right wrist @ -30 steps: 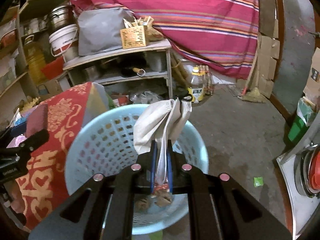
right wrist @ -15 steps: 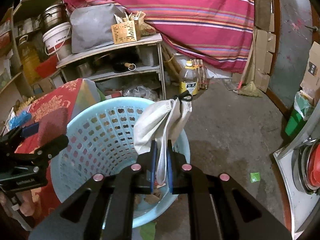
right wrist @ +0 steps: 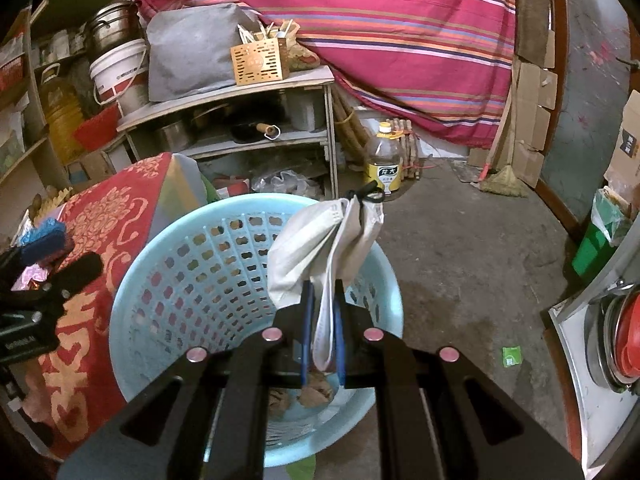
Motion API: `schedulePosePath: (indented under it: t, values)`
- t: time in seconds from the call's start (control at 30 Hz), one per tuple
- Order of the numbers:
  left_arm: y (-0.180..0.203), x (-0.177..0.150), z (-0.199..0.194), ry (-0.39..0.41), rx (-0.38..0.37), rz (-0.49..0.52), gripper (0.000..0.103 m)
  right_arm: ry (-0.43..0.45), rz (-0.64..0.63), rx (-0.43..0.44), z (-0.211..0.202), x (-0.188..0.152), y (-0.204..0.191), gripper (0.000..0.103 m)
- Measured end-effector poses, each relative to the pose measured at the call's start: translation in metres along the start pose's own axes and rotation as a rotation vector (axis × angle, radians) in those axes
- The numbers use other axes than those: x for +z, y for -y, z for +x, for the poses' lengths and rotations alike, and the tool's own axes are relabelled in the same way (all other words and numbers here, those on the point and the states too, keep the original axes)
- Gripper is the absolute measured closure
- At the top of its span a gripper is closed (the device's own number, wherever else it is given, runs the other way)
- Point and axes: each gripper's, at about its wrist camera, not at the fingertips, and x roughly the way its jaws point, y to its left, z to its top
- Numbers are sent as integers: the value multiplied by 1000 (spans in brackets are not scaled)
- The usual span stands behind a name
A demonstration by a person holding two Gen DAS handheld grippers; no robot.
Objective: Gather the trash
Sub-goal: 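Open the left tool to drop the sponge pad while the right tool drops the cloth, then grasp the blue plastic bag with the left tool while the right tool grasps the maroon pad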
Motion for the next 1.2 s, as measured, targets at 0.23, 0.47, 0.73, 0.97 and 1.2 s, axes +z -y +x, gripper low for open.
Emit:
schedulePosePath:
  t: [0.23, 0.47, 0.73, 0.97, 1.2]
  values:
    - [-52, -6, -23, 18, 82, -65, 6, -22, -22, -6, 6, 1, -19, 90]
    - [-112, -21, -51, 27, 183, -123, 6, -48, 6, -54, 11, 1, -32, 38]
    - [-206, -46, -85, 20, 320, -230, 6, -6, -29, -112, 3, 10, -71, 27]
    - [-275, -68, -107, 2, 402, -325, 6, 40, -93, -78, 3, 18, -131, 18]
    - [-308, -86, -101, -38, 448, -348, 6, 20, -127, -2, 18, 19, -184, 17]
